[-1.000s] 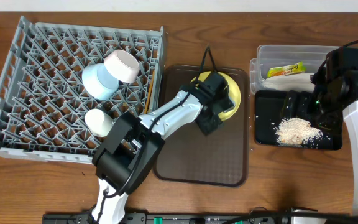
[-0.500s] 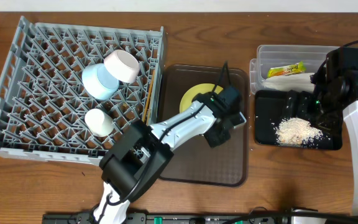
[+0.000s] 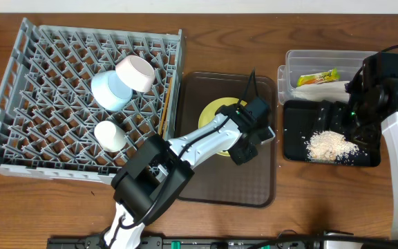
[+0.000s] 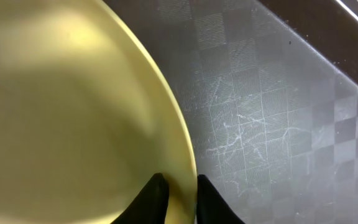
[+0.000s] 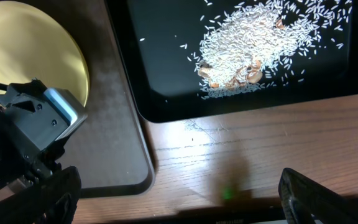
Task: Sort waste into correct bins and load items into the dishwasher
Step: 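Grasp the yellow plate edge with the left gripper and lift it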
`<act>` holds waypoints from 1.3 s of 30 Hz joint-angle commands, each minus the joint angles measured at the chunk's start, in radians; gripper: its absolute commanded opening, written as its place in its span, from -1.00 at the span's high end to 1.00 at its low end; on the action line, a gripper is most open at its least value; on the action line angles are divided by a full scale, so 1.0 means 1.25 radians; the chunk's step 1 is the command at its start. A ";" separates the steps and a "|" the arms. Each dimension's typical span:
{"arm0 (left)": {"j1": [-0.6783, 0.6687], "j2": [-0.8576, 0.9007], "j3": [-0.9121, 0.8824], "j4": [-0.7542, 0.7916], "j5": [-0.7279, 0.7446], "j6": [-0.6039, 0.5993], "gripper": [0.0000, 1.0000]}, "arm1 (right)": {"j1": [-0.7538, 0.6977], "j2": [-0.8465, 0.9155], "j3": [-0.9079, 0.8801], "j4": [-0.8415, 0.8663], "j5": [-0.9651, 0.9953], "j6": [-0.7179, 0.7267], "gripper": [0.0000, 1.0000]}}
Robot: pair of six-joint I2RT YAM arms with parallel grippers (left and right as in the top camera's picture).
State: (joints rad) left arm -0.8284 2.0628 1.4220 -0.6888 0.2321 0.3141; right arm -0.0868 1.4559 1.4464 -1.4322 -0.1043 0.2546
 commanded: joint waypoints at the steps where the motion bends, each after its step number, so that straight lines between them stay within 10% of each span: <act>1: -0.002 0.008 -0.009 -0.005 -0.014 0.004 0.73 | -0.004 -0.002 0.007 -0.001 -0.004 -0.007 -0.98; 24: 0.004 -0.173 0.015 -0.001 -0.049 -0.001 0.85 | -0.004 -0.002 0.007 -0.001 -0.004 -0.007 -0.98; 39: 0.149 -0.382 0.015 0.080 -0.048 -0.178 0.85 | -0.004 -0.002 0.007 -0.003 -0.004 -0.007 -0.98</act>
State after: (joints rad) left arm -0.6868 1.6413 1.4220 -0.6060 0.1772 0.1734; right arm -0.0868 1.4559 1.4467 -1.4349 -0.1043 0.2546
